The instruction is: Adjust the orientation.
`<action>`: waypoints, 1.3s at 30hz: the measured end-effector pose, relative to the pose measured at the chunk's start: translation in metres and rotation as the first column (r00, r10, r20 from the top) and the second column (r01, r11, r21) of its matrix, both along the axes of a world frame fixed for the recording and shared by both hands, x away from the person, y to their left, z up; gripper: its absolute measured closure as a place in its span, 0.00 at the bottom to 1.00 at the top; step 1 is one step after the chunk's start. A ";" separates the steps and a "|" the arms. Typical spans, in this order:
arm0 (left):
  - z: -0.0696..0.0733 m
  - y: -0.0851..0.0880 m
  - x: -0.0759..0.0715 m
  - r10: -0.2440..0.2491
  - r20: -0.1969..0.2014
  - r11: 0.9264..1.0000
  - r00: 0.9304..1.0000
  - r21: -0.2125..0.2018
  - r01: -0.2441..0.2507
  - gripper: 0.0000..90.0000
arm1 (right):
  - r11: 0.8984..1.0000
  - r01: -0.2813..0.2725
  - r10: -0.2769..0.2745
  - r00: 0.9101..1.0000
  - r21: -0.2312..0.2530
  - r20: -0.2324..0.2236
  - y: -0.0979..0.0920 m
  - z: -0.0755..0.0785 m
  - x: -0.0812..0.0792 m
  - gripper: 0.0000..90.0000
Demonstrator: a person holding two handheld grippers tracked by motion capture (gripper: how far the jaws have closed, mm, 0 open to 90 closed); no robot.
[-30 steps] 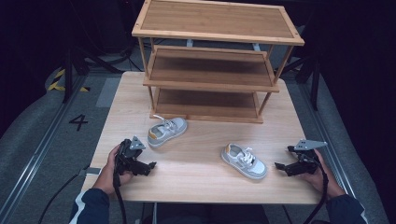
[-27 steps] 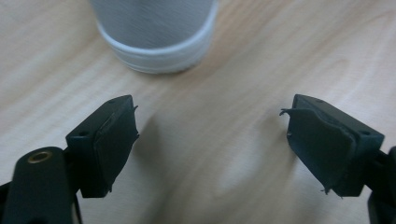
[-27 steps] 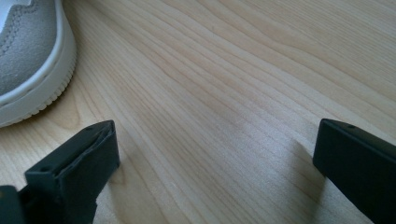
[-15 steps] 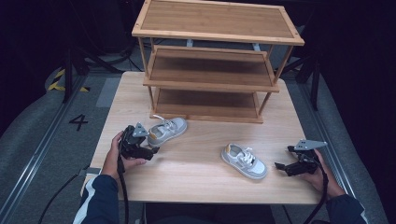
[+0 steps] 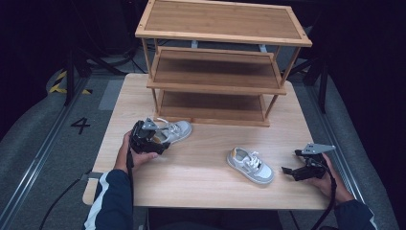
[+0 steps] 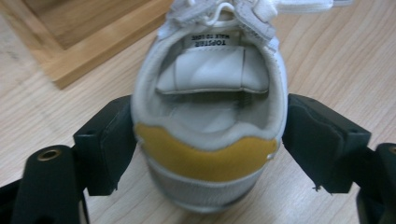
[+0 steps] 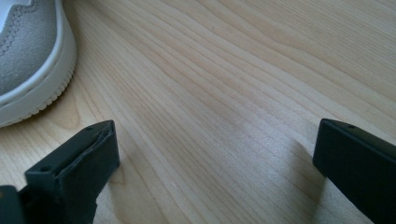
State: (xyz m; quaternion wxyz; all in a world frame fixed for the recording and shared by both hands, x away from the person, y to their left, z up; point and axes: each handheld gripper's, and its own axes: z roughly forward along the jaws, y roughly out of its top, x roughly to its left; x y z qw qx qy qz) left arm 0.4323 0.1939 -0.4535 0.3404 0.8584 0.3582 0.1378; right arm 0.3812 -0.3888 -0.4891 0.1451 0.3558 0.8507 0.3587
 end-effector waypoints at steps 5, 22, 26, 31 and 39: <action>0.003 0.002 -0.003 -0.013 -0.020 1.000 1.000 -0.015 0.013 0.31 | 1.000 0.000 0.000 1.000 0.000 0.000 0.000 0.000 0.000 0.01; 0.010 -0.024 -0.043 -0.068 -0.103 0.997 0.992 -0.025 0.066 0.32 | 1.000 0.000 0.000 1.000 0.001 0.000 0.000 0.000 0.000 0.01; 0.011 -0.034 -0.053 -0.088 -0.097 0.996 0.991 0.012 0.090 0.31 | 1.000 0.000 0.000 1.000 0.000 0.000 0.000 0.000 0.000 0.01; 0.014 -0.040 -0.067 -0.087 -0.089 0.995 0.992 0.045 0.092 0.33 | 1.000 0.000 0.000 1.000 0.000 0.000 0.000 0.000 0.000 0.01; 0.029 -0.049 -0.083 -0.138 -0.037 0.989 0.990 0.055 0.140 0.35 | 1.000 -0.001 0.001 1.000 0.001 0.000 0.000 0.000 0.000 0.01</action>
